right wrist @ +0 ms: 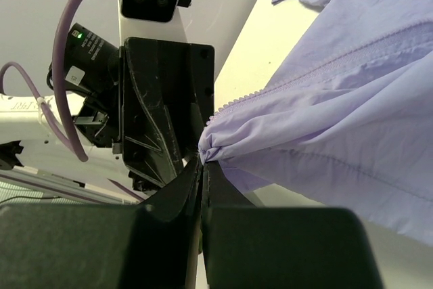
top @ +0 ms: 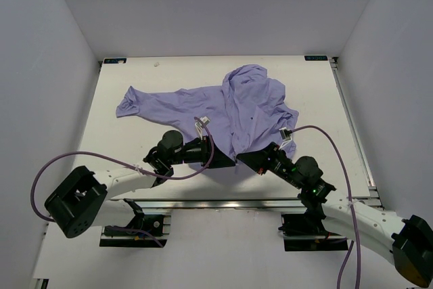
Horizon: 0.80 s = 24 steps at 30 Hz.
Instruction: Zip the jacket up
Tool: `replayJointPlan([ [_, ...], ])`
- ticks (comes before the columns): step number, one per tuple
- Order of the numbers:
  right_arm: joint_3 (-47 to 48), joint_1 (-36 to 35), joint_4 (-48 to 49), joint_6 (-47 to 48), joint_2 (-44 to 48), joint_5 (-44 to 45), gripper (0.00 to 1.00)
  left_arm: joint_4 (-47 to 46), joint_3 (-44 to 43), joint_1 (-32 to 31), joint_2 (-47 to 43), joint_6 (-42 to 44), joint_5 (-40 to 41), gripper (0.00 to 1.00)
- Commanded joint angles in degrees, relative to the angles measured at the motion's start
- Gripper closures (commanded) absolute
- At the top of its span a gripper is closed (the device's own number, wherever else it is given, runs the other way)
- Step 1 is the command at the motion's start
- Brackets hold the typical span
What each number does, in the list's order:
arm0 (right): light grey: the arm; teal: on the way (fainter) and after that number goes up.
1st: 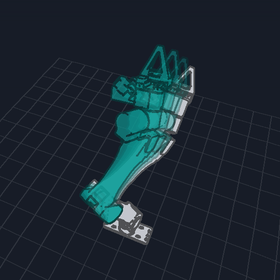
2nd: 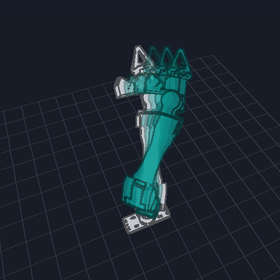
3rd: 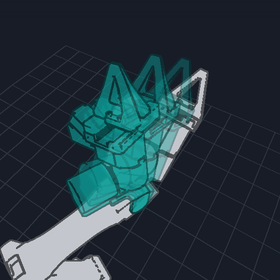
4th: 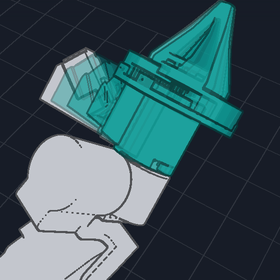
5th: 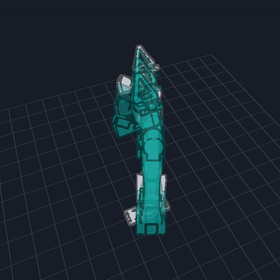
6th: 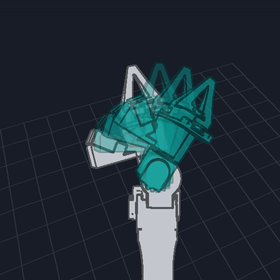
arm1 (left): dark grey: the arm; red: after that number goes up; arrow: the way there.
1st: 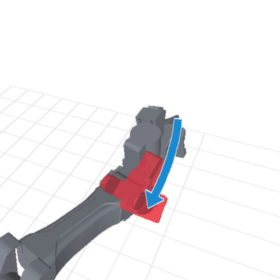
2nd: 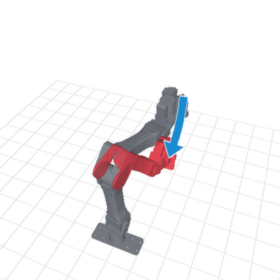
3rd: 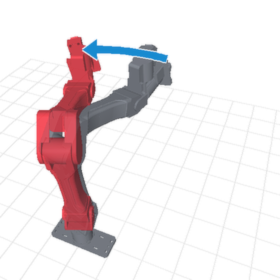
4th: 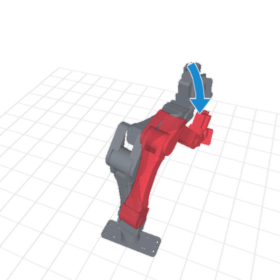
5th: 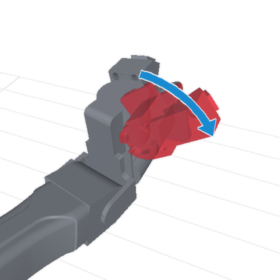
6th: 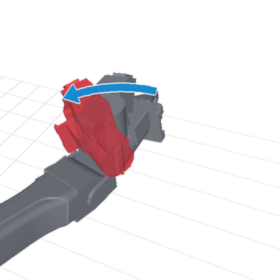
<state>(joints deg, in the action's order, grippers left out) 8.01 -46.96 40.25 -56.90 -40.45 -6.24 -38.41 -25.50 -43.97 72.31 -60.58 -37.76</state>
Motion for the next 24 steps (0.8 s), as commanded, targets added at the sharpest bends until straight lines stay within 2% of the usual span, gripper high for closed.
replayJointPlan([
  [1,0.08,-0.24,1.85,-0.49,0.11,1.32,1.0,-4.21,-1.4,0.11,-1.38,0.81,-1.35,0.64],
  [11,-0.19,-0.24,3.52,-2.07,-1.83,-1.05,1.0,-2.99,-1.31,0.11,-1.92,1.86,0.4,0.64],
  [16,0.25,-0.24,1.16,-1.9,0.19,-0.44,1.0,0.09,-1.66,0.02,-1.03,2.74,0.76,0.59],
  [20,1.39,-0.24,-1.31,-0.67,2.3,0.53,1.0,7.18,-1.84,0.11,-2.52,5.11,2.25,0.41],
  [21,1.65,-0.24,-1.4,-0.66,2.48,0.35,1.0,8.43,-2.01,0.11,-2.96,6.07,2.77,0.33],
  [24,1.57,-0.24,-1.49,-1.19,2.21,-0.43,1.0,9.15,-2.1,0.11,-4.02,6.35,3.83,0.23],
])
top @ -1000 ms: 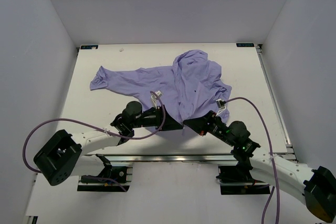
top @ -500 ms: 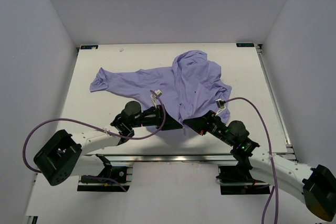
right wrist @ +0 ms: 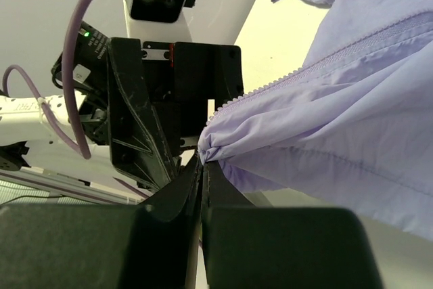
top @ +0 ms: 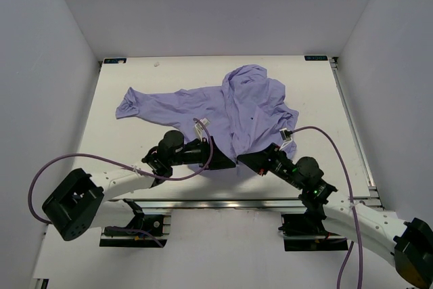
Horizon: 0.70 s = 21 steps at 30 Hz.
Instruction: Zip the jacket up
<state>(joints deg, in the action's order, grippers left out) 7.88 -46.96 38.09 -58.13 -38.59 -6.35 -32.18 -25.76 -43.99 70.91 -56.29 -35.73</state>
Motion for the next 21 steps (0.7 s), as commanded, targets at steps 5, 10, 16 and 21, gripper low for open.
replayJointPlan([
  [5,0.73,-0.24,3.84,-2.16,-1.14,-1.73,1.0,-1.72,-2.19,0.13,-1.14,1.19,1.19,0.24],
  [10,0.38,-0.24,4.72,-2.25,-1.23,-1.12,1.0,-8.76,-2.72,0.13,1.33,-1.01,-1.89,0.31],
  [16,-0.58,-0.24,6.3,-2.86,-0.96,-0.59,1.0,-13.95,-1.75,0.13,1.51,-2.24,-3.39,0.42],
  [21,-1.55,-0.15,6.65,-3.39,-0.61,0.46,1.0,-17.56,-0.17,0.13,-0.34,-3.3,-3.12,0.52],
])
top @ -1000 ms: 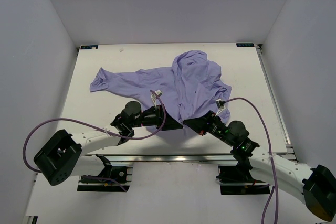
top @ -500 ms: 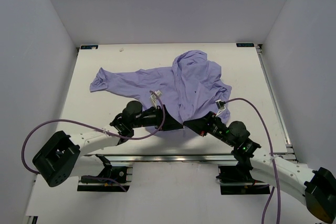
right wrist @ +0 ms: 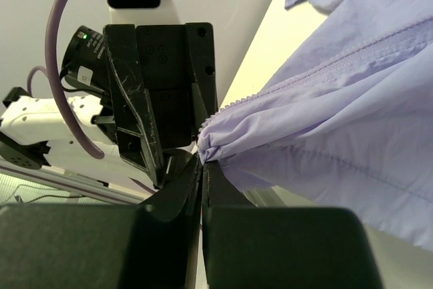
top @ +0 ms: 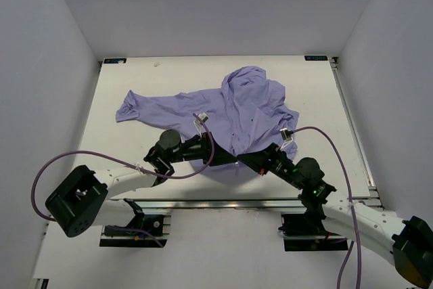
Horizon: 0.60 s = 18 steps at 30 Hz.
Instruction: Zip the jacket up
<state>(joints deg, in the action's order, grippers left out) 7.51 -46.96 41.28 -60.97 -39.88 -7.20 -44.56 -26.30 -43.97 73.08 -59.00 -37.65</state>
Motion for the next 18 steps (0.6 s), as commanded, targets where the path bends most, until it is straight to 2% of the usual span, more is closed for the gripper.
replayJointPlan([
  [1,-1.27,-0.24,3.46,-0.73,0.94,1.57,1.0,-5.28,0.64,0.11,-2.85,-0.67,-1.03,0.52],
  [15,-1.71,-0.24,7.67,-2.04,-0.2,3.07,1.0,2.45,-1.03,-1.38,-4.79,3.98,-0.85,0.44],
  [18,-2.06,-0.24,9.08,-2.66,-0.2,3.07,1.0,5.53,-2.17,-2.7,-4.44,5.74,-0.23,0.48],
])
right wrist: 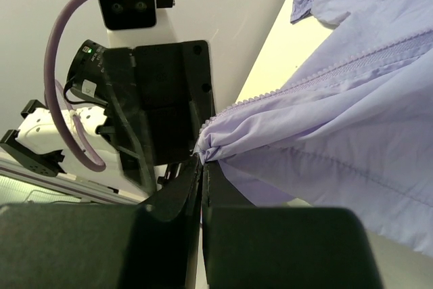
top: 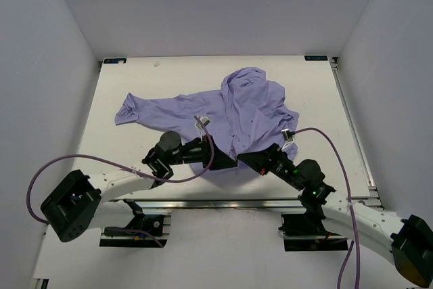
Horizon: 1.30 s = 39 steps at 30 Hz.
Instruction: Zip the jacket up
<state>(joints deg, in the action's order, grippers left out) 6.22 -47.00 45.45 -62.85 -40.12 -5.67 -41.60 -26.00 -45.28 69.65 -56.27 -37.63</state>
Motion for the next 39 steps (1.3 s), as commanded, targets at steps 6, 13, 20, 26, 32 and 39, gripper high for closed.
replayJointPlan([
  [6,-0.86,-0.19,4.47,-1.13,0.39,1.98,1.0,2.67,-1.95,-1.66,-1.71,3.36,0.09,0.74],
  [13,-0.51,-0.19,4.38,-1.4,-0.49,0.22,1.0,6.26,-2.39,-1.74,-2.41,4.24,3.34,1.0],
  [20,4.67,-0.19,-11.66,3.51,-0.14,-0.48,0.83,11.62,-3.17,-1.74,-3.29,5.9,6.25,1.0],
  [26,9.95,-0.11,-23.9,10.02,1.97,-1.96,0.46,16.37,-3.44,-1.66,-3.99,5.91,7.13,1.0],
  [32,11.97,-0.19,-30.41,13.63,2.15,-6.8,0.4,15.68,-2.83,-1.66,-2.68,2.84,7.48,1.0],
  [39,10.58,-0.81,-37.72,23.9,6.45,-8.04,0.37,12.52,-1.77,-1.74,-1.53,-0.33,7.04,1.0],
])
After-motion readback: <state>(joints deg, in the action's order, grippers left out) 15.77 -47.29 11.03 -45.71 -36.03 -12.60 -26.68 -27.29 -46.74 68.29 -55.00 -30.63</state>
